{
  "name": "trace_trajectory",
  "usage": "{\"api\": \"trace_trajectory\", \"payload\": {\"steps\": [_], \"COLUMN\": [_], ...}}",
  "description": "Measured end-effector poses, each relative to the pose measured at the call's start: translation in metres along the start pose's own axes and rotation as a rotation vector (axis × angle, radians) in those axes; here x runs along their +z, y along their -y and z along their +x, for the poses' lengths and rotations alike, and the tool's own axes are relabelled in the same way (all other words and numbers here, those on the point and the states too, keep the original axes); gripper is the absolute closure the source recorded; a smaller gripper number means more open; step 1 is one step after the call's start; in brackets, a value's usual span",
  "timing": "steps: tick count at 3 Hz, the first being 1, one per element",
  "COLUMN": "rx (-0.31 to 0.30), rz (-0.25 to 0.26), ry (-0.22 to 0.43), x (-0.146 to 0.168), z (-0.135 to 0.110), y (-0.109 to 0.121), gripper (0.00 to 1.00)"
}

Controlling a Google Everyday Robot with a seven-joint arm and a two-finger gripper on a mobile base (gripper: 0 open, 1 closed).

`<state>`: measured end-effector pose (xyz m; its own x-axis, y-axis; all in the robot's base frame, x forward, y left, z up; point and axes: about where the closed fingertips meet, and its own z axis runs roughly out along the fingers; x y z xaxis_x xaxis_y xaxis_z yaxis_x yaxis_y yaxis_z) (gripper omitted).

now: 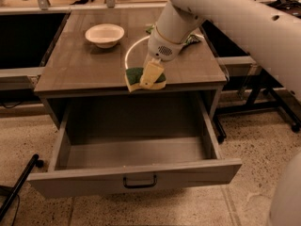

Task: Place sponge into top drawer

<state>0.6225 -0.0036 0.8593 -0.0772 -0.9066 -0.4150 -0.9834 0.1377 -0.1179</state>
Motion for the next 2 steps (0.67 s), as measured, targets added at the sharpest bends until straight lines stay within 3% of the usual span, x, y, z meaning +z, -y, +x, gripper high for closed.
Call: {"api": "trace_trajectory", "payload": {"steps": [1,2], "rx": [0.001,0.029], "rz": [-0.001,-0.022], "ry": [0.0,-0.012], "x": [0.001,0.009], "z": [0.0,0.01], "y": [0.0,-0.021], "gripper": [1.0,1.0]}}
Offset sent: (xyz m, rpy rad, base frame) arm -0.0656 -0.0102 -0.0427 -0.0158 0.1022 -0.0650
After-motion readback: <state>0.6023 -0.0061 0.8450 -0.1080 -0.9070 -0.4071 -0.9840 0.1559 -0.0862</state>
